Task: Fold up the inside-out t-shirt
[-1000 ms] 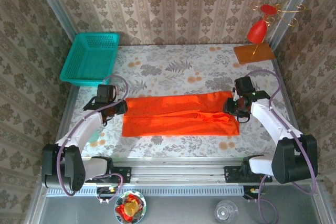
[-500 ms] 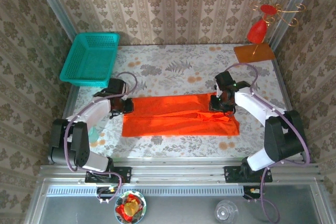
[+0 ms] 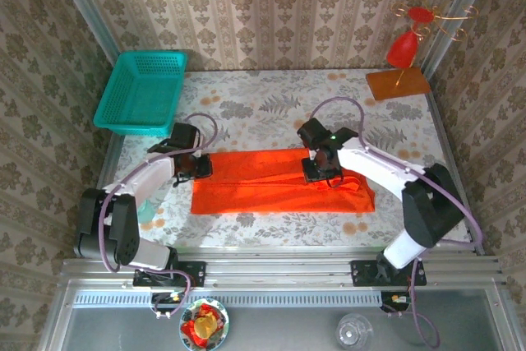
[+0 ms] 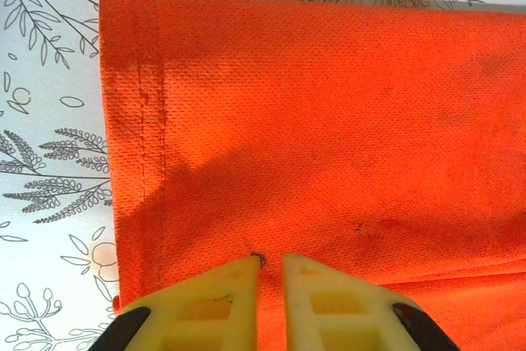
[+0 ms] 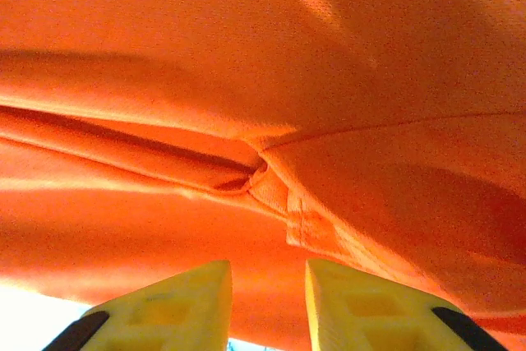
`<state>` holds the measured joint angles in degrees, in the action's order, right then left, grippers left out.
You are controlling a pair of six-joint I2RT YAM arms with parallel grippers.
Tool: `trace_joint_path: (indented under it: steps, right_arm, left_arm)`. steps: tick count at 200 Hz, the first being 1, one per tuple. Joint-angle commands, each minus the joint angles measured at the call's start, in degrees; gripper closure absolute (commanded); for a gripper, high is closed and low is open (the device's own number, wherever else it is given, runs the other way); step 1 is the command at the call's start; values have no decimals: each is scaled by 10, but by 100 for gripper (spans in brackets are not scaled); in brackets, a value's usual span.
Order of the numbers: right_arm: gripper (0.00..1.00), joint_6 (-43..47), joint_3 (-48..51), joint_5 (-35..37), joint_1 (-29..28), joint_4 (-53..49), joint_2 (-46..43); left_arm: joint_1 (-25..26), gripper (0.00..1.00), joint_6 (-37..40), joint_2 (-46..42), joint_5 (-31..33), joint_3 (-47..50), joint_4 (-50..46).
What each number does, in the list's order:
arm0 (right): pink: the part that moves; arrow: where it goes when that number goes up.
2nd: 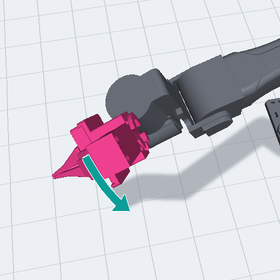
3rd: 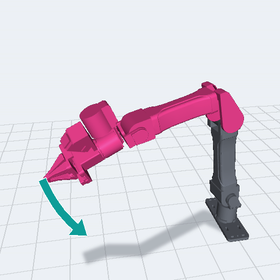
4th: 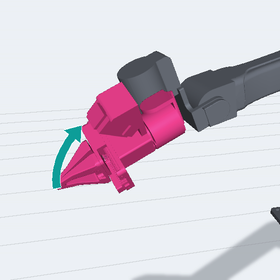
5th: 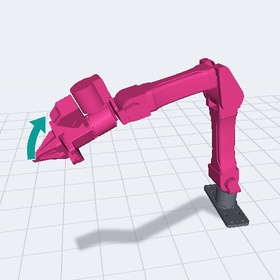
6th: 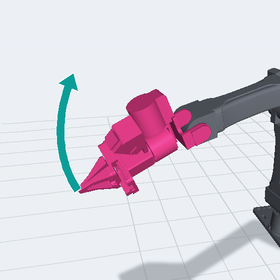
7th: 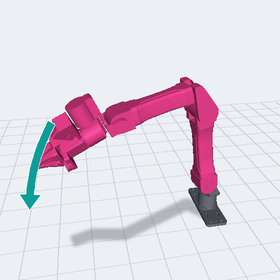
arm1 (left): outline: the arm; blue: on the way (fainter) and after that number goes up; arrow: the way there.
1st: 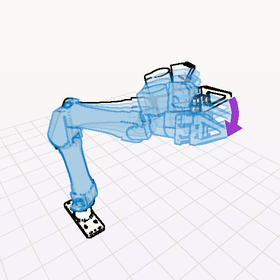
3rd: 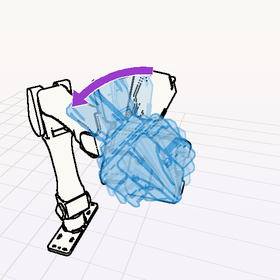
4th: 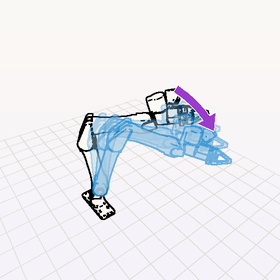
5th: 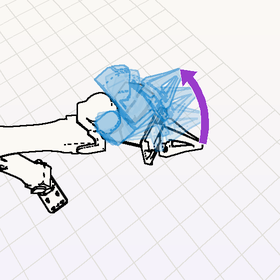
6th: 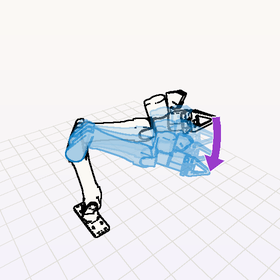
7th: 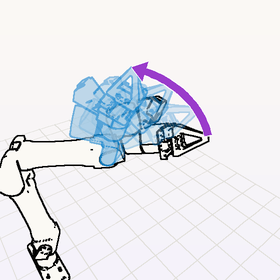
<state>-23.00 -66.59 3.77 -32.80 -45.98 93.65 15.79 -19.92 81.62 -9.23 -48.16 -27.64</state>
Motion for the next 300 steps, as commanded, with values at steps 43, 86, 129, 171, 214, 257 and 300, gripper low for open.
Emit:
trace_joint_path:
  steps: [43,86,129,171,214,257,300]
  right_arm:
    - [59,-9,-4,73,-5,-13,70]
    - [70,-11,0,57,-7,-6,94]
    - [82,-14,-4,40,-9,-11,88]
    - [95,-16,-27,36,-10,-46,65]
    - [96,-19,-40,0,-12,-58,53]
    - [79,-23,-43,-56,-10,-56,75]
    - [65,-27,-42,-132,13,-39,25]
  left_arm:
    - [6,83,-12,-11,0,10,-3]
    - [6,83,-11,-9,0,11,-2]
    - [6,83,-11,-2,-1,8,-2]
    - [6,83,-8,-5,2,7,-8]
    - [6,83,-8,-8,9,10,-5]
    - [6,84,-4,2,5,5,-7]
    - [6,83,-1,-1,2,-5,-12]
